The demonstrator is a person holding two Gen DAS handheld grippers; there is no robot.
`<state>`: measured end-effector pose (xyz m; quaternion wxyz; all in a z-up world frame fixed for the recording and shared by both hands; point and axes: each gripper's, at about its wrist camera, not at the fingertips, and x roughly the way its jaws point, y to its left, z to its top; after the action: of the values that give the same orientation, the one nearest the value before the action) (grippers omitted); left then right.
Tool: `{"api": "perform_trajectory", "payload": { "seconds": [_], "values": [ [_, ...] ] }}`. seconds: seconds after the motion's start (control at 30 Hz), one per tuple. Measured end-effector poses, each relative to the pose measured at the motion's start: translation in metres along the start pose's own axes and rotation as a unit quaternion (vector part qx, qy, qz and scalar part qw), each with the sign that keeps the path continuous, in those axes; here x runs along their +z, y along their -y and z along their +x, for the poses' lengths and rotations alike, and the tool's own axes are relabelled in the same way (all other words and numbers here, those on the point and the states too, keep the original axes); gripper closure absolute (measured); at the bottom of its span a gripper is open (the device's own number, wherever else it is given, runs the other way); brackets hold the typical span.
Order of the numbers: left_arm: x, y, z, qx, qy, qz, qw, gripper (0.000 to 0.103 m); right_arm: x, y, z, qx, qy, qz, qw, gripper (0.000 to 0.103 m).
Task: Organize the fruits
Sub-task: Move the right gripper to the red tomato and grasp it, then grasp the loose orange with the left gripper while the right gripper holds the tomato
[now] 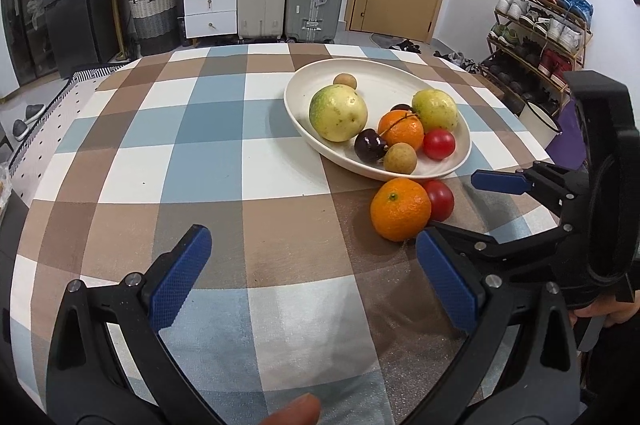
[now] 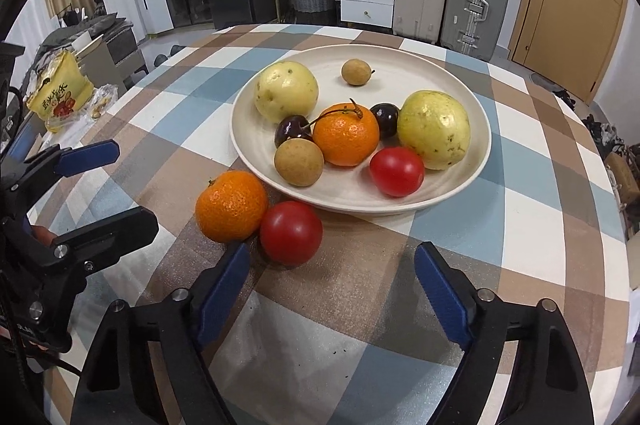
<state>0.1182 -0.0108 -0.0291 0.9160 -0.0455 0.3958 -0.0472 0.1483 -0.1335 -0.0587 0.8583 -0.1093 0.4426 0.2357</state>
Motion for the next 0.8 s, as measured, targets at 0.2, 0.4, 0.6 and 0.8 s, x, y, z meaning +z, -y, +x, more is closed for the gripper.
{"api": "perform_trajectory", "payload": {
  "seconds": [0.2,0.4,0.6,0.8],
  "values": [
    [-0.001,0.0,0.001,0.001,-0.001,0.001,1.0,0.001,-0.002,0.001,0.005,0.002,0.003,-0.006,1.0,0.031],
    [-0.002,0.0,0.002,0.001,-0.003,-0.003,1.0,0.001,-0.001,-0.005,0.005,0.013,0.01,-0.018,1.0,0.049],
    [-0.002,0.0,0.002,0.0,-0.003,-0.004,1.0,0.001,-0.002,-0.012,0.001,0.023,0.016,-0.029,0.999,0.065],
    [-0.003,0.0,0.005,0.001,-0.008,-0.004,1.0,0.001,-0.006,-0.009,-0.003,0.04,0.021,-0.025,0.999,0.072]
  ]
}}
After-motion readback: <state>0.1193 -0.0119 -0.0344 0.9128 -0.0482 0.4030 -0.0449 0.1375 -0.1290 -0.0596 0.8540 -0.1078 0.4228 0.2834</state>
